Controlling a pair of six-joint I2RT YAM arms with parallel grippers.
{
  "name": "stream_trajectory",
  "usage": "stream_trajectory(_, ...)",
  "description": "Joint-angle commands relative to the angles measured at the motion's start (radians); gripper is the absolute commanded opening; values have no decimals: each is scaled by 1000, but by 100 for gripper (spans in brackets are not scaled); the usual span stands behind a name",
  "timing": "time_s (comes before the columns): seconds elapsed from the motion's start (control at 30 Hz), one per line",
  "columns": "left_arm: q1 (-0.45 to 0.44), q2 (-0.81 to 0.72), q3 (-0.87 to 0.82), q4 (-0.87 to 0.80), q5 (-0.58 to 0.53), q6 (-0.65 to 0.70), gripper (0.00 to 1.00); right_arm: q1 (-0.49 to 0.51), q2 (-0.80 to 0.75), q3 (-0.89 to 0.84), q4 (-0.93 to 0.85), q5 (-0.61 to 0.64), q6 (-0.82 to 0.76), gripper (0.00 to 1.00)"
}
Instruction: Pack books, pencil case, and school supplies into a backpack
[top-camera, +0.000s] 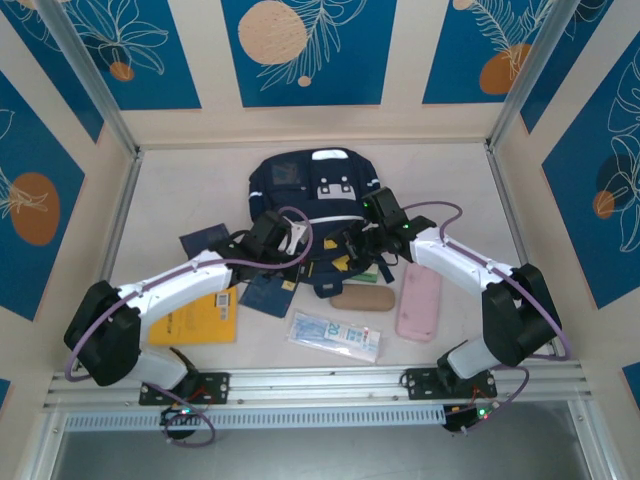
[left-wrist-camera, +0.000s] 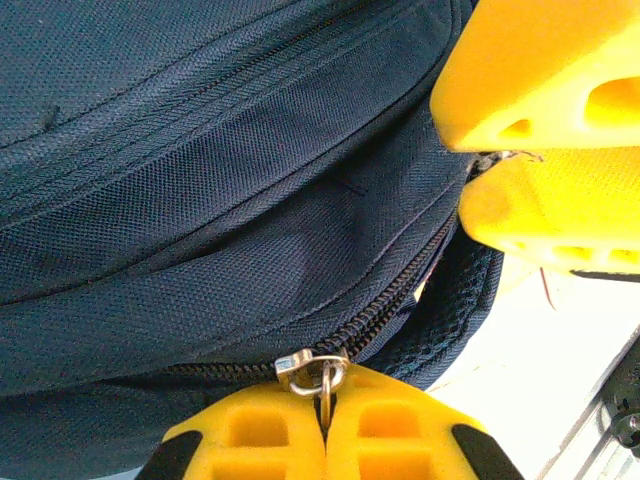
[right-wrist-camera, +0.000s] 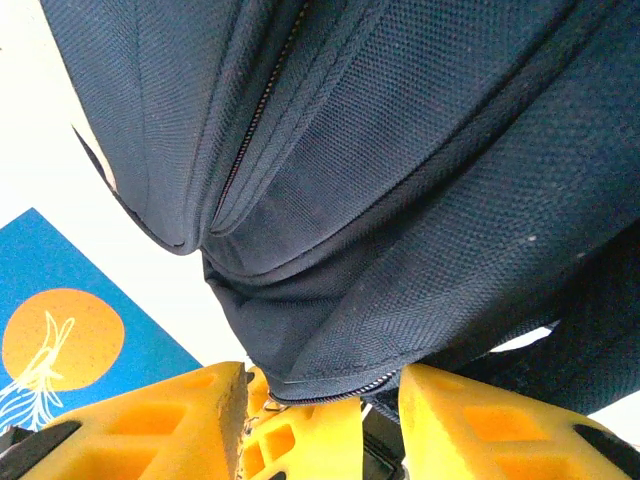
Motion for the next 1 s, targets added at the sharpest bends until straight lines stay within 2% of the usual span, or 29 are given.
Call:
stream_trajectory(0.0,-7,-15,32,26,-6,20,0,15,10,-17,-18,2,19,45)
stream_trajectory(0.1,-9,-15,33,29,0,21,0,10,47,-18,11,6,21,45)
stream_trajectory(0.23,-10,-18,30,32,8,20,0,-9,143,15,78,-25,10,37)
stream_trajectory(0.33,-11,-13,36,22,6,22,0,-8,193,52,82,-20,2,21)
stream_trajectory(0.4,-11,-15,41,9,0,26,0,-6,185,61,67,18,-1,9)
stream_trajectory(0.47,-10,-21,43,-4,-15,29,0,-8,152,66,23,74,-16,0)
stream_trajectory(0.6,-8,-29,56,-51,-61,54,0,-35,83,76,-44,142,-79,0)
stream_trajectory(0.97,74,-33,56,-114,-130,28,0,-147,-29,54,-79,117,-148,0)
